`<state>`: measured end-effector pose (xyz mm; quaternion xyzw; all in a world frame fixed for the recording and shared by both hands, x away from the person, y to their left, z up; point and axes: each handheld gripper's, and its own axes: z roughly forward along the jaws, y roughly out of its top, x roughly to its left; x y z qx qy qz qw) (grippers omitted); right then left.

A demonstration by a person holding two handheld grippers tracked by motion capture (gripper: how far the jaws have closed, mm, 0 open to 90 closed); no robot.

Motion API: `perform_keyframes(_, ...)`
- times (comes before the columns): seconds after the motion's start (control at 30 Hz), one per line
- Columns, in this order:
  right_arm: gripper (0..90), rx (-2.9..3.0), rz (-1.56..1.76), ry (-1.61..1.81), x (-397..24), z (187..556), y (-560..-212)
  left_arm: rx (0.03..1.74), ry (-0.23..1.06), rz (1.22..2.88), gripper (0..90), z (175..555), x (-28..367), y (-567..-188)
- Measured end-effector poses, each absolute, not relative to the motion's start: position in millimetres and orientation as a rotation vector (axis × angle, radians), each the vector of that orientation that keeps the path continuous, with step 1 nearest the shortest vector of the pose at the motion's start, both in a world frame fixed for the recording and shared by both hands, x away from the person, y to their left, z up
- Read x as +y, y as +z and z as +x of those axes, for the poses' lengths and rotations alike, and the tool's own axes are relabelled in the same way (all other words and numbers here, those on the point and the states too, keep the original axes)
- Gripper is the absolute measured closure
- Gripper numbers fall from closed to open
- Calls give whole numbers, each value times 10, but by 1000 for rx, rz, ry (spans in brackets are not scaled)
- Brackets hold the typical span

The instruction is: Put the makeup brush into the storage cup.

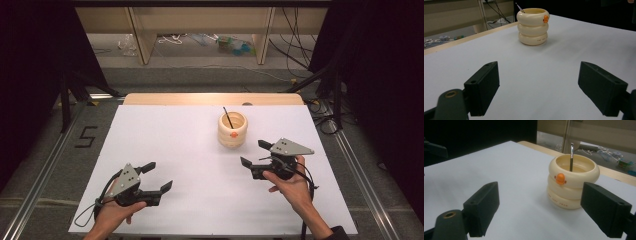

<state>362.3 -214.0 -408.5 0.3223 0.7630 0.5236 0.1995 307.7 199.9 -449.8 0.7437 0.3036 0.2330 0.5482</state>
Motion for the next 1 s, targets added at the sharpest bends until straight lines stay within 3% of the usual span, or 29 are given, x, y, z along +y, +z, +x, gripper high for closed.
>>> perform_keyframes(1.0,167,2151,908,1449,-2288,3388,-4255,721,552,1763,172,3070,2002,-4501)
